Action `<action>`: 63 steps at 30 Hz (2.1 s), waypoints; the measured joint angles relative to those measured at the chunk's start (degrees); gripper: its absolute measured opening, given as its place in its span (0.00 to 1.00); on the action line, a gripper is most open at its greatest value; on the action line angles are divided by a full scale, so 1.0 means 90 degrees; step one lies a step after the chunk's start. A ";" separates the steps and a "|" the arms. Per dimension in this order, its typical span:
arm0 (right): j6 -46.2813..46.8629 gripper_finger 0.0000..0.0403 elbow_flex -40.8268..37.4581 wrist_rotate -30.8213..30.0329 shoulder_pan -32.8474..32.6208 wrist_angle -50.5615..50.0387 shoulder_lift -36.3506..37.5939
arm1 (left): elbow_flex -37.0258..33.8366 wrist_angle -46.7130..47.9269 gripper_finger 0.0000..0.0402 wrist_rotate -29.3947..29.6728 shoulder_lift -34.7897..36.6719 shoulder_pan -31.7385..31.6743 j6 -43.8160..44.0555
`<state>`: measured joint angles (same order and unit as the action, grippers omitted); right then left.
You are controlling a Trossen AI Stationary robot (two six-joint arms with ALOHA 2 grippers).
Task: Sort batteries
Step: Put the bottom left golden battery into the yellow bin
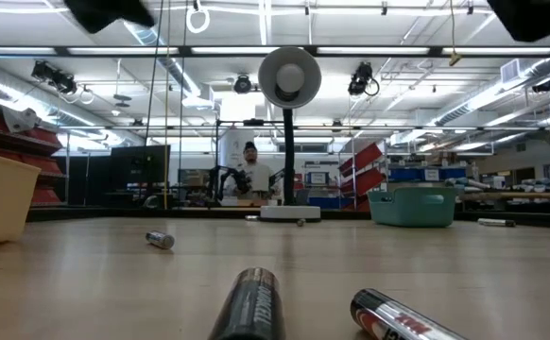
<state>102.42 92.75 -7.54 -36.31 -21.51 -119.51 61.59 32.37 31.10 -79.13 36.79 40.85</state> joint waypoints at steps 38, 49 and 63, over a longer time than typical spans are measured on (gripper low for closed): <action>-0.0033 0.40 0.0912 0.1394 0.0767 -0.1009 -0.1404 | 0.0001 0.1451 0.49 0.0092 0.0005 0.0841 0.1346; -0.0259 0.22 0.0937 0.1903 0.1076 -0.1309 -0.1662 | 0.0000 0.1647 0.49 0.0089 0.0005 0.0841 0.1373; -0.0751 0.10 0.0920 0.1580 0.1526 -0.1537 -0.1653 | 0.0001 0.2079 0.49 0.0087 0.0005 0.0843 0.1519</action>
<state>95.66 101.03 6.68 -22.57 -35.34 -134.39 61.60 51.08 31.88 -79.09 44.38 54.52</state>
